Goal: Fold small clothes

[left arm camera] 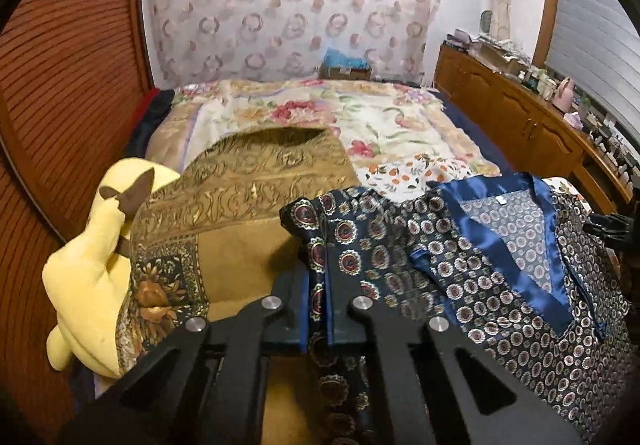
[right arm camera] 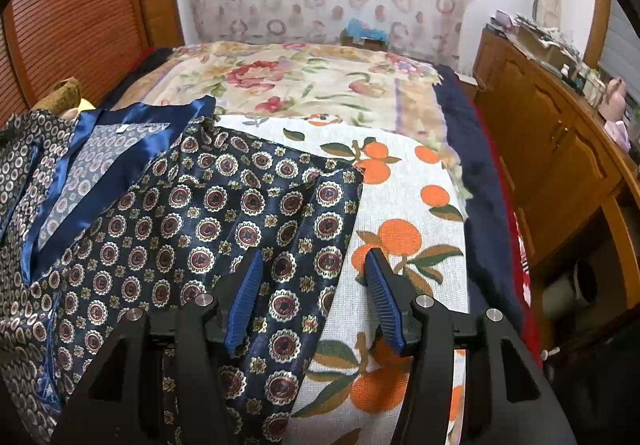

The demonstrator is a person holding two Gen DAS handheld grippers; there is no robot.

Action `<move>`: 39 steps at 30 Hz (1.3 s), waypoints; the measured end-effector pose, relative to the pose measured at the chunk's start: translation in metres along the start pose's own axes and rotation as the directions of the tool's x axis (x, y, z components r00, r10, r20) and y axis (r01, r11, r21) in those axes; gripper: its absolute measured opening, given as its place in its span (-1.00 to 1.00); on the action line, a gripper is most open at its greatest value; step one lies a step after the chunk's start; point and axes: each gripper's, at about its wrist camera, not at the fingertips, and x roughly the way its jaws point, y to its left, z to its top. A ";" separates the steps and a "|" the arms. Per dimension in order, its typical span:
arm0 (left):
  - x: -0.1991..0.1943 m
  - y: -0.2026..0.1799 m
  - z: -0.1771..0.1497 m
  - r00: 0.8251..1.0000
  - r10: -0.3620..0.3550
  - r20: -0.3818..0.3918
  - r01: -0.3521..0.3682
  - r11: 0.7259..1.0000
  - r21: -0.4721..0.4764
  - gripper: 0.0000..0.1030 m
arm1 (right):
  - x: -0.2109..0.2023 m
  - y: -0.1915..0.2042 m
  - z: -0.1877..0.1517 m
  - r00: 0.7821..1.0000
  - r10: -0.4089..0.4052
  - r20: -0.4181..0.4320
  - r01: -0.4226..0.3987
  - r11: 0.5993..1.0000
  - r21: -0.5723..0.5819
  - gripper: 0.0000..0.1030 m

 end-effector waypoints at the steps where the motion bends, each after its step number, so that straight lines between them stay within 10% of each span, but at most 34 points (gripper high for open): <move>1: -0.003 -0.002 0.000 1.000 -0.003 0.010 0.003 1.000 0.008 -0.96 | 0.000 -0.002 0.002 1.000 -0.003 0.000 0.003 1.000 0.001 0.05; 9: -0.024 -0.026 -0.001 0.995 -0.070 0.066 0.067 0.997 0.045 -1.00 | 0.017 -0.010 0.025 1.000 -0.006 -0.020 0.006 1.000 0.018 -0.03; 11: -0.033 -0.034 -0.005 0.992 -0.092 0.084 0.089 0.995 0.049 -1.00 | 0.017 -0.005 0.027 1.000 0.023 -0.013 -0.023 1.000 0.010 -0.76; 14: -0.053 -0.047 -0.014 0.986 -0.120 0.114 0.113 0.991 0.064 -1.00 | 0.007 0.008 0.026 0.998 0.067 0.015 -0.067 0.998 -0.002 -0.97; 26: -0.138 -0.060 -0.061 0.968 -0.129 0.216 0.112 0.990 0.090 -1.00 | -0.126 0.041 -0.005 0.959 0.102 0.263 -0.099 0.995 -0.022 -1.00; 39: -0.180 -0.021 -0.174 0.983 -0.053 0.177 0.058 0.998 -0.027 -1.00 | -0.196 0.048 -0.122 0.958 0.150 0.245 -0.164 0.986 0.036 -1.00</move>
